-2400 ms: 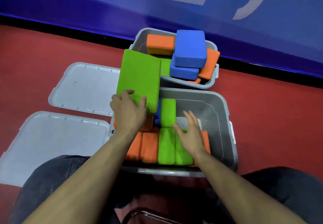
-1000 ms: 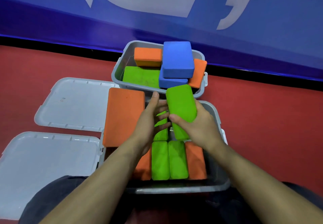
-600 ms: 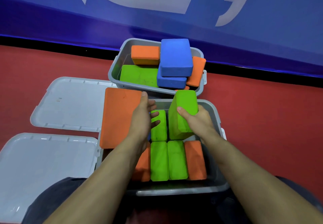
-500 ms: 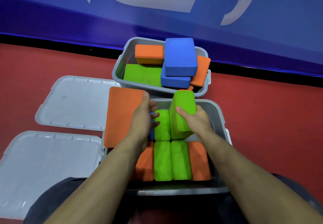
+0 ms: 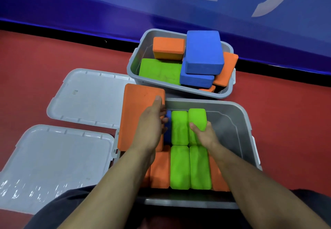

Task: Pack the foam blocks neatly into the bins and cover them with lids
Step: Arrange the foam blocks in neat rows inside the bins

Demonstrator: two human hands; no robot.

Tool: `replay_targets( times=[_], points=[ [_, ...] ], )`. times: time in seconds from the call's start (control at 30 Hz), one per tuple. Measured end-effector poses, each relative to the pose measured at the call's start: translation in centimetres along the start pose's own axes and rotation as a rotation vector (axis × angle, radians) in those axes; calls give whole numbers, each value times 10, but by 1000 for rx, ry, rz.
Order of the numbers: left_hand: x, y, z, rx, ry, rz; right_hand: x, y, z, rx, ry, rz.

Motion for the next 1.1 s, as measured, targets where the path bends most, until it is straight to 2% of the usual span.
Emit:
replay_targets(
  times=[0.2, 0.37, 0.43, 0.5, 0.57, 0.63, 0.83, 0.93, 1.1],
  points=[
    [12, 6, 16, 530, -147, -96, 6, -2, -3, -96, 31, -46],
    [19, 22, 29, 713, -160, -36, 12, 4, 0, -245, 116, -208],
    [16, 23, 34, 818, -209, -12, 13, 3, 2, -285, 134, -267],
    [10, 23, 44, 895, -283, 22, 9, 3, 3, -346, 83, -287],
    [5, 24, 61, 921, -361, 68, 1, 10, 6, -415, -12, -227],
    [2, 31, 77, 874, -397, 149, -11, 23, 8, -395, -22, -127],
    [-2, 84, 115, 685, -342, 424, -93, 65, 2, -436, 210, 58],
    [0, 94, 119, 581, -273, 399, -142, 78, -11, -362, 339, 224],
    [3, 94, 117, 579, -240, 352, -173, 110, -21, -584, 265, 502]
  ],
)
Point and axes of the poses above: each hand's wrist, its own x-axis towards the middle knuckle, its own z-axis out of the back of the hand, y = z × x, the point moved 5 cm from there along x, towards the middle knuckle, and after that the axes turned 14 degrees about y, right-handed, at the moved point
